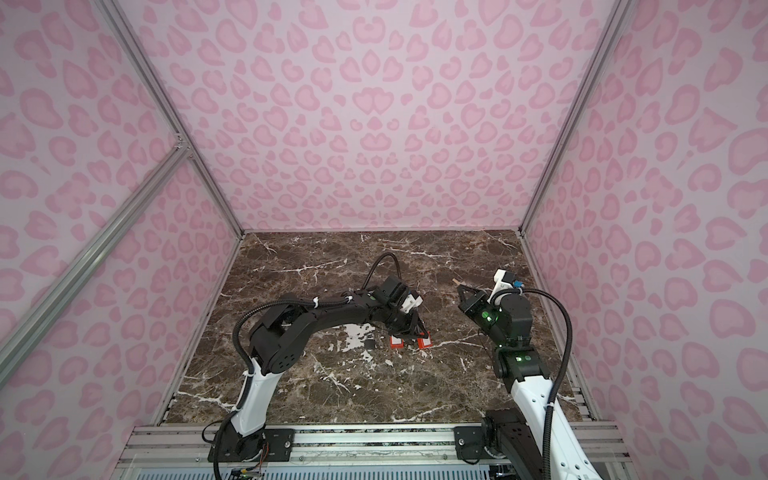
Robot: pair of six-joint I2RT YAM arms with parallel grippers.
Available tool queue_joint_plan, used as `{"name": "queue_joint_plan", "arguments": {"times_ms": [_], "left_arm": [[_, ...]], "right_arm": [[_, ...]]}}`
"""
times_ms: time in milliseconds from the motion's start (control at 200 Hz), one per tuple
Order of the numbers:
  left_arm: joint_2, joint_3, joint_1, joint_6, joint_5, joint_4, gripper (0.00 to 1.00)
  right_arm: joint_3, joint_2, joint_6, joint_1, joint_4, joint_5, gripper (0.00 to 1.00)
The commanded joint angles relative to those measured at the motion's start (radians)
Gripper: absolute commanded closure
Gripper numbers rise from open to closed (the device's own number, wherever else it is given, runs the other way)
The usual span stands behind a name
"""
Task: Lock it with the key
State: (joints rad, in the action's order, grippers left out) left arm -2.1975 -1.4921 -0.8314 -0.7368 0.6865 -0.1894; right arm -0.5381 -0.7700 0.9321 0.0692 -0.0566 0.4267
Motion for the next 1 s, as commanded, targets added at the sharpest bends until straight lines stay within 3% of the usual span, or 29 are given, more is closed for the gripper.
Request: {"name": "queue_joint_plan", "arguments": {"times_ms": [0, 205, 410, 995], "left_arm": [[-0.012, -0.020, -0.001, 0.013, -0.002, -0.016, 0.95], [-0.016, -0.029, -0.001, 0.025, -0.018, -0.031, 0.94], [-0.027, -0.046, 0.000, 0.033, -0.018, -0.047, 0.83], [-0.023, -0.082, 0.000, 0.041, -0.043, -0.097, 0.67]], "right_arm": [[0.009, 0.002, 0.006, -0.001, -0.025, 0.007, 1.00], [0.011, 0.004, 0.014, 0.000, -0.026, 0.010, 1.00], [0.017, 0.010, 0.020, -0.001, -0.025, 0.008, 1.00], [0.022, 0.025, 0.017, -0.006, -0.024, 0.006, 1.00]]}}
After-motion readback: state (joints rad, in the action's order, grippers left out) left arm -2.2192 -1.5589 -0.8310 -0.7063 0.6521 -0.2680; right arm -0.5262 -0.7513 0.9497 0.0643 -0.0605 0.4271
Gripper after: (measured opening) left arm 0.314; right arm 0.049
